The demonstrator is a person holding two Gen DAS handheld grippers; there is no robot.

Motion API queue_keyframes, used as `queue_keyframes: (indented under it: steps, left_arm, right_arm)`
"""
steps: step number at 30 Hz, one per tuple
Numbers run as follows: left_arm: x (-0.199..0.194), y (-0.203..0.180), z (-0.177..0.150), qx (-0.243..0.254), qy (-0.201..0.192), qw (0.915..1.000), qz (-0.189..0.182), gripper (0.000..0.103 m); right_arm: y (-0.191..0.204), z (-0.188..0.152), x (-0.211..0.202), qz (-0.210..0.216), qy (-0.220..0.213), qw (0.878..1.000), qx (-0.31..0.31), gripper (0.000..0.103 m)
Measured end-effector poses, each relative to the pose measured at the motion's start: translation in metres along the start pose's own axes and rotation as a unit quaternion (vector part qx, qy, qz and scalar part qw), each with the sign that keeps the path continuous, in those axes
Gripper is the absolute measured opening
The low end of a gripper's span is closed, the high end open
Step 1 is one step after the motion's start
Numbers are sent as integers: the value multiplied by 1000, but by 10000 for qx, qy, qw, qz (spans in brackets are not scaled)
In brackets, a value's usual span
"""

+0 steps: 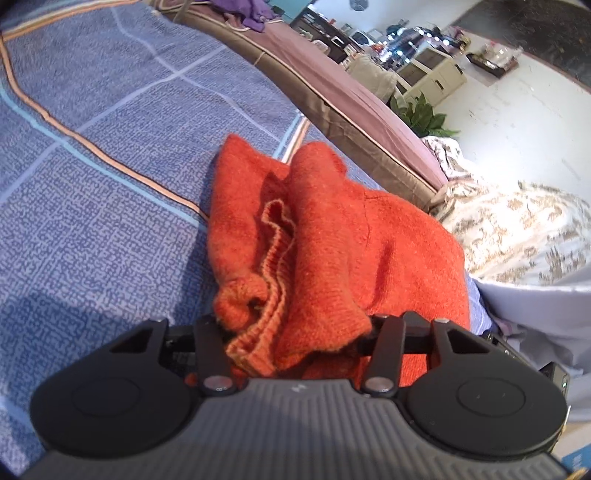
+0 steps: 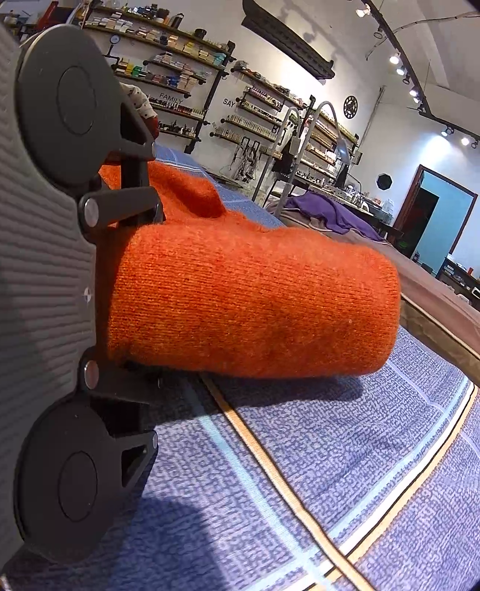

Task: Fold small clothes
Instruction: 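Lift the folded orange sweater off the bedspread with both grippers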

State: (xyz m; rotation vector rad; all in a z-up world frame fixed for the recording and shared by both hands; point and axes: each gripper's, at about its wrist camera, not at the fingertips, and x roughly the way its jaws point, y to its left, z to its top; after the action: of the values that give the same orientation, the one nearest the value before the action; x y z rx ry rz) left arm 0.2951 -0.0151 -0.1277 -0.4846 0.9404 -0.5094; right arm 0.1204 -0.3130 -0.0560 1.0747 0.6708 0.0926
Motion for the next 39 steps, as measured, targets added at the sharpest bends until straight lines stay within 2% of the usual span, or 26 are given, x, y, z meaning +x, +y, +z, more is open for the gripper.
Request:
queue_keyframes:
  steps: [6, 12, 17, 22, 26, 29, 35, 39]
  left_arm:
    - [-34, -21, -22, 537, 16, 9985, 97, 46]
    - [-65, -34, -51, 860, 136, 9962, 89, 45]
    - [-91, -40, -73, 1160, 180, 9931, 72, 45]
    - [-130, -49, -77, 1435, -15, 9896, 55, 45]
    - [-180, -45, -63, 1497, -412, 9879, 41, 44]
    - [-225, -36, -42, 1619, -825, 9831, 236, 44]
    - [-310, -2, 13, 1793, -1504, 9680, 903, 44]
    - [-370, 11, 52, 1981, -2001, 9501, 1340, 44]
  right_arm:
    - [0, -19, -27, -143, 25, 9998, -124, 86]
    - [4, -40, -53, -368, -64, 9985, -397, 86]
    - [19, -54, -71, -594, -165, 9935, -960, 86]
    - [47, -61, -76, -602, -292, 9841, -1648, 86]
    - [72, -56, -67, -260, -282, 9798, -1961, 86]
    - [106, -50, -43, 149, -132, 9766, -2143, 86]
    - [190, -48, 29, 1142, 234, 9595, -2565, 86]
    - [244, -49, 74, 1775, 452, 9504, -2515, 85]
